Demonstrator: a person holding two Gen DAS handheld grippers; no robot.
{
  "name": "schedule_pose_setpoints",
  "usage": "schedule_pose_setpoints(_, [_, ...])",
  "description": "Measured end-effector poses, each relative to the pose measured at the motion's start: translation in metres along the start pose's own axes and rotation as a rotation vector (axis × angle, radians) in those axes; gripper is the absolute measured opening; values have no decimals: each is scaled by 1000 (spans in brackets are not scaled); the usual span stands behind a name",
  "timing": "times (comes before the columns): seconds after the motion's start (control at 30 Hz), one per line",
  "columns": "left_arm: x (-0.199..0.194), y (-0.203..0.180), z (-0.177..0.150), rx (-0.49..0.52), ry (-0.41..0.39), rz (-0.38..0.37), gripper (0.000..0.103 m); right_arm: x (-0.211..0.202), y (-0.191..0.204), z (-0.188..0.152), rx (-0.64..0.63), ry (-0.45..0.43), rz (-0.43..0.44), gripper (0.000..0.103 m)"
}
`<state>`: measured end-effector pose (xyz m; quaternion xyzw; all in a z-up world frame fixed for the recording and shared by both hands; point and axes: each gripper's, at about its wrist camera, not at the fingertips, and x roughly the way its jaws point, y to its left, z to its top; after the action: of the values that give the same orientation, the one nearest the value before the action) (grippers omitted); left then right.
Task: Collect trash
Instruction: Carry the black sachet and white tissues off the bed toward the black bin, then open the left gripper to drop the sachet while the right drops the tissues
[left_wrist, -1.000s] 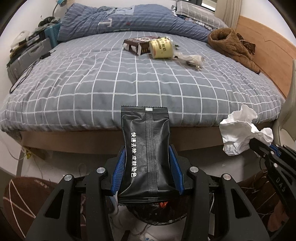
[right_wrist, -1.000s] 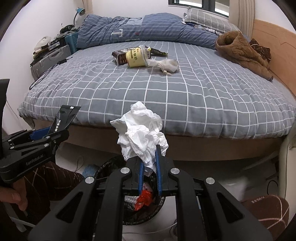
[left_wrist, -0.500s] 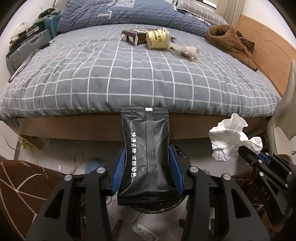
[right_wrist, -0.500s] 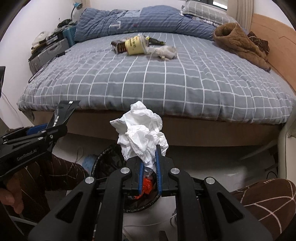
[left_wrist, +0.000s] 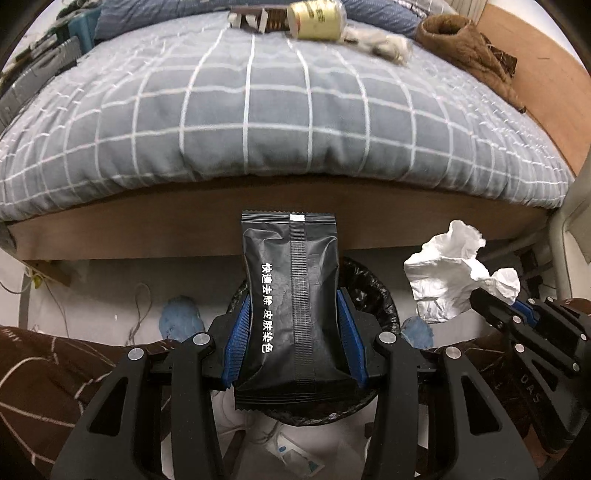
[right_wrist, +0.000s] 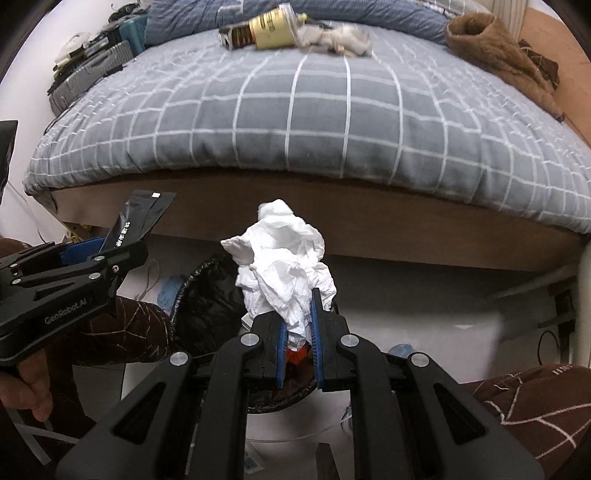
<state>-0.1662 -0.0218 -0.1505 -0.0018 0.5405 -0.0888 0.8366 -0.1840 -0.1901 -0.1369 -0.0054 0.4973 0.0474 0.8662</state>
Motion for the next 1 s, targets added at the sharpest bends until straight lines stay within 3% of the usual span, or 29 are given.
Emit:
schedule_pose_setpoints(0.33, [54,-1,4,13,99,7,44,44,-10,8,40,85,10,11])
schedule_pose_setpoints(0.7, [84,-14,2,78,147,-7,45,48,-15,7,66,92,6,11])
schedule_pose_setpoints(0.8, [84,-16,2,90,135,-1,52,48,-12,8,64,94,4,11])
schedule_pose_setpoints(0.93, [80,-15,4,91,116,15,73,51,-6,9,46,97,5,11])
schedule_pose_setpoints(1.0, [76,-9,3,78,109,10,78,51,-3,11,37,97,10,11])
